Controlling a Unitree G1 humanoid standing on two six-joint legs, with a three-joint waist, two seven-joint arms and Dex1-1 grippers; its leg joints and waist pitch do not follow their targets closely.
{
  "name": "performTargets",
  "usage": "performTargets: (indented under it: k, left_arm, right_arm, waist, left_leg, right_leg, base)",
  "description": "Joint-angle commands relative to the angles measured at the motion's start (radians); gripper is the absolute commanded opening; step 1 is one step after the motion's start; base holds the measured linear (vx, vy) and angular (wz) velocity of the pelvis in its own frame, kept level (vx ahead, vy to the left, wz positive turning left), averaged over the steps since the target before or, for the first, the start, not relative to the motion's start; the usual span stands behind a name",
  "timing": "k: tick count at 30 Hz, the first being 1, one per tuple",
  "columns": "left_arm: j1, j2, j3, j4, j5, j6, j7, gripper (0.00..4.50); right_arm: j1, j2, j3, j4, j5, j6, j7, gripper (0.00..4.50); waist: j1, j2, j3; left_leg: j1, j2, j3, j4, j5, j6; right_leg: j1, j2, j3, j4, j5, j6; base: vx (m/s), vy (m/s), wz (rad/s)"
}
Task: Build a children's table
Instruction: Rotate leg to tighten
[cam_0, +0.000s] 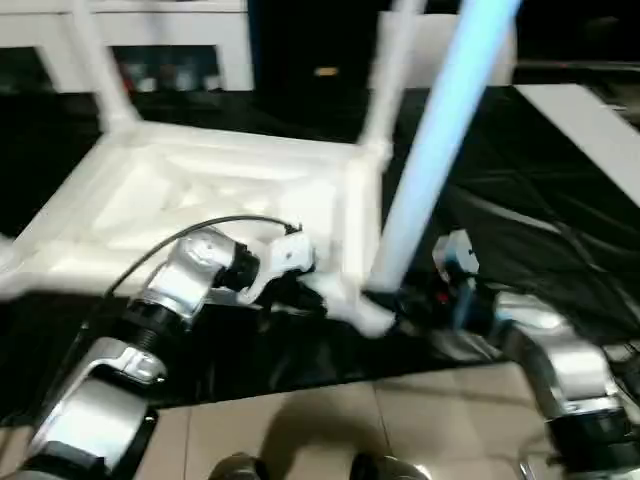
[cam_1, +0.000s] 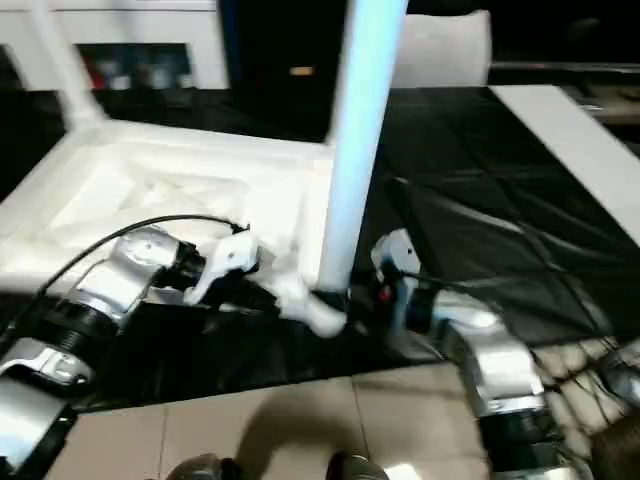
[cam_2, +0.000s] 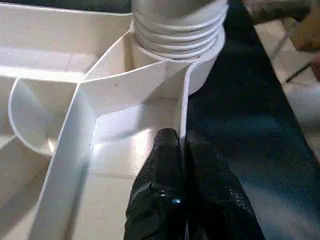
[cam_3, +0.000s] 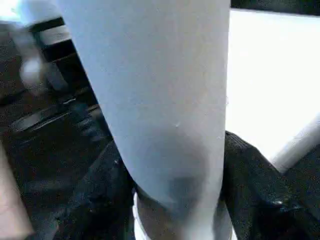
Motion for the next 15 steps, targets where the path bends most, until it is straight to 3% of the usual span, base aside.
performTargets:
  k: [1, 2, 3, 4, 5, 6, 7, 8, 9, 10, 11, 12, 13, 14, 15]
  left_arm:
    - [-0.004, -0.108, -0.016, -0.041, -0.009, 0.039, 0.127, 0.0]
    - [-0.006, -0.147, -0.011, -0.037, 0.011, 0.073, 0.214, 0.0]
    - [-0.008, -0.163, -0.007, -0.034, 0.02, 0.085, 0.253, 0.0]
    - [-0.008, -0.165, -0.006, -0.034, 0.021, 0.087, 0.26, 0.0]
    - [-0.014, -0.188, 0.002, -0.027, 0.027, 0.106, 0.306, 0.0]
    - [-0.025, -0.22, 0.019, -0.018, 0.033, 0.124, 0.375, 0.0]
    - [-0.035, -0.248, 0.035, -0.014, 0.039, 0.144, 0.433, 0.0]
    - [-0.038, -0.256, 0.039, -0.014, 0.041, 0.153, 0.447, 0.0]
    - [-0.043, -0.267, 0.045, -0.012, 0.046, 0.161, 0.471, 0.0]
    - [-0.05, -0.278, 0.052, -0.008, 0.052, 0.165, 0.501, 0.0]
    - [-0.057, -0.284, 0.056, -0.005, 0.059, 0.166, 0.526, 0.0]
    - [-0.063, -0.285, 0.058, -0.001, 0.067, 0.156, 0.548, 0.0]
    - [-0.064, -0.287, 0.06, -0.002, 0.075, 0.153, 0.564, 0.0]
    - [-0.065, -0.285, 0.06, -0.001, 0.08, 0.152, 0.57, 0.0]
    - [-0.065, -0.28, 0.06, -0.002, 0.081, 0.153, 0.57, 0.0]
  right_arm:
    - [0.004, 0.114, 0.078, 0.009, 0.013, 0.042, -0.084, 2.1]
    - [-0.019, 0.186, 0.067, 0.048, -0.017, 0.038, -0.205, 2.1]
    - [-0.033, 0.212, 0.063, 0.068, -0.034, 0.031, -0.254, 2.1]
    - [-0.035, 0.217, 0.062, 0.072, -0.037, 0.03, -0.263, 2.1]
    - [-0.058, 0.254, 0.051, 0.107, -0.054, 0.025, -0.332, 2.09]
    - [-0.098, 0.301, 0.035, 0.16, -0.071, 0.014, -0.416, 2.09]
    - [-0.136, 0.344, 0.02, 0.208, -0.085, 0.007, -0.49, 2.09]
    - [-0.149, 0.357, 0.016, 0.223, -0.092, 0.004, -0.514, 2.09]
    - [-0.173, 0.374, 0.007, 0.248, -0.098, 0.003, -0.548, 2.09]
    - [-0.2, 0.393, -0.004, 0.276, -0.1, 0.001, -0.582, 2.09]
    - [-0.225, 0.41, -0.018, 0.302, -0.102, -0.011, -0.605, 2.09]
    - [-0.243, 0.419, -0.025, 0.321, -0.103, -0.026, -0.61, 2.09]
    - [-0.252, 0.428, -0.032, 0.332, -0.11, -0.037, -0.614, 2.44]
    - [-0.257, 0.433, -0.036, 0.338, -0.113, -0.044, -0.613, 2.79]
    - [-0.258, 0.436, -0.04, 0.341, -0.113, -0.049, -0.611, 2.79]
  waist:
    - [-0.02, 0.013, -0.046]
    - [-0.041, 0.013, -0.047]
    - [-0.045, 0.019, -0.041]
    - [-0.045, 0.03, -0.037]
    - [-0.016, 0.031, -0.029]
    - [-0.017, -0.013, -0.043]
    - [-0.029, -0.034, -0.039]
    - [-0.038, -0.061, -0.039]
    - [-0.03, -0.041, -0.045]
    - [-0.021, -0.036, -0.041]
    - [-0.021, -0.019, -0.067]
    - [-0.036, -0.001, -0.081]
    - [-0.04, -0.001, -0.081]
    - [-0.046, -0.006, -0.077]
    - [-0.045, -0.011, -0.074]
  left_leg:
    - [0.037, 0.079, -0.059, -0.09, -0.528, -0.038]
    - [0.015, 0.093, -0.078, -0.113, -0.621, -0.052]
    - [0.005, 0.103, -0.083, -0.131, -0.675, -0.064]
    - [-0.013, 0.125, -0.081, -0.188, -0.806, -0.092]
    - [-0.05, 0.131, -0.057, -0.244, -0.888, -0.102]
    - [0.01, 0.082, -0.02, -0.198, -0.774, -0.091]
    - [0.06, 0.032, -0.033, -0.094, -0.658, -0.1]
    - [0.101, -0.047, -0.036, 0.107, -0.246, -0.038]
    - [0.029, -0.057, -0.061, 0.094, -0.14, -0.01]
    - [-0.053, -0.012, -0.082, 0.018, -0.088, -0.013]
    - [-0.006, 0.026, -0.081, -0.05, -0.086, -0.006]
    - [0.007, 0.05, -0.09, -0.062, -0.061, 0.011]
    - [0.007, 0.053, -0.087, -0.068, -0.062, 0.027]
    - [-0.002, 0.056, -0.084, -0.076, -0.127, 0.052]
    - [0.005, 0.049, -0.073, -0.073, -0.223, 0.06]
  right_leg:
    - [0.023, -0.081, 0.021, -0.114, -0.696, -0.026]
    - [0.052, -0.075, 0.011, -0.091, -0.621, -0.024]
    - [0.06, -0.07, 0.017, -0.068, -0.583, -0.029]
    - [0.08, -0.046, 0.03, 0.026, -0.448, -0.062]
    - [0.098, -0.022, 0.059, 0.144, -0.274, -0.063]
    - [0.039, -0.027, 0.113, 0.102, -0.396, -0.047]
    - [-0.034, -0.065, 0.12, -0.033, -0.735, -0.025]
    - [-0.086, -0.132, 0.11, -0.172, -1.181, 0.042]
    - [-0.003, -0.149, 0.144, -0.134, -1.143, 0.044]
    - [0.082, -0.159, 0.122, -0.07, -0.944, 0.038]
    - [0.039, -0.082, 0.106, -0.046, -0.607, -0.036]
    - [0.042, -0.062, 0.099, -0.004, -0.27, -0.139]
    - [0.043, -0.062, 0.1, 0.0, -0.173, -0.181]
    - [0.049, -0.067, 0.098, -0.008, -0.176, -0.221]
    - [0.044, -0.076, 0.098, -0.03, -0.323, -0.218]
  base:
    - [-0.033, 0.054, -0.05]
    - [-0.023, 0.067, -0.06]
    - [-0.054, 0.047, -0.06]
    - [-0.054, 0.047, -0.06]
    - [-0.08, 0.007, 0.07]
    - [0.017, -0.055, 0.09]
    - [0.017, -0.055, 0.09]
    - [0.03, -0.094, -0.06]
    - [0.064, -0.017, -0.4]
    - [0.064, -0.017, -0.4]
    - [0.082, 0.032, -0.18]
    - [0.0, 0.0, 0.0]
    - [0.0, 0.0, 0.0]
    - [0.0, 0.0, 0.0]
    - [0.0, 0.0, 0.0]
